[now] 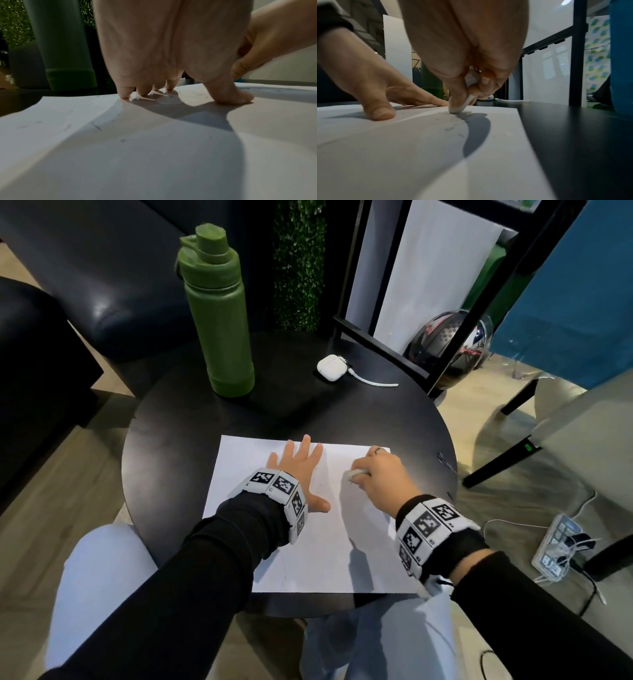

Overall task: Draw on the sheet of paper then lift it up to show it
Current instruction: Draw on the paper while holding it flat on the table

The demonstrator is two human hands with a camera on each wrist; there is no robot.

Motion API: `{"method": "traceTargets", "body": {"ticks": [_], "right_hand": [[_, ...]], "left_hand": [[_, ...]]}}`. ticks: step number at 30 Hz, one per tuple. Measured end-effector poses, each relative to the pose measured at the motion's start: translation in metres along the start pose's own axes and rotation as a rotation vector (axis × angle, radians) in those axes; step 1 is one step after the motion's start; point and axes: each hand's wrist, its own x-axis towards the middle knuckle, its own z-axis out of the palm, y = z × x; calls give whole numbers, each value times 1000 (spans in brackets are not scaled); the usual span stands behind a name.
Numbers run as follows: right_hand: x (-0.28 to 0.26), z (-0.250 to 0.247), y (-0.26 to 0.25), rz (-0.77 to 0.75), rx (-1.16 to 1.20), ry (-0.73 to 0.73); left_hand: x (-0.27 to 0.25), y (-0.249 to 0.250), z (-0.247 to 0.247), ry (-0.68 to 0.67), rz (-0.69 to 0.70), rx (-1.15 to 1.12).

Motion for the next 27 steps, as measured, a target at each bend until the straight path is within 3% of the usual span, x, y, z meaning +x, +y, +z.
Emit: {"method": "traceTargets", "body": {"ticks": [5, 12, 18, 24, 27], "right_hand": [[-2, 20, -38, -133, 4, -20], [-6, -3, -1, -22, -118, -81], [-6, 19, -39, -146, -24, -35], [-9, 1, -10, 54, -107, -1], [-7, 0, -22, 143, 51, 33]], "left_hand": [[2, 2, 2, 49, 1, -8], [0, 1, 0, 3, 7, 31], [1, 3, 2, 50, 0, 8], [-1, 0, 2, 10, 9, 20], [1, 1, 2, 14, 3, 15]]}}
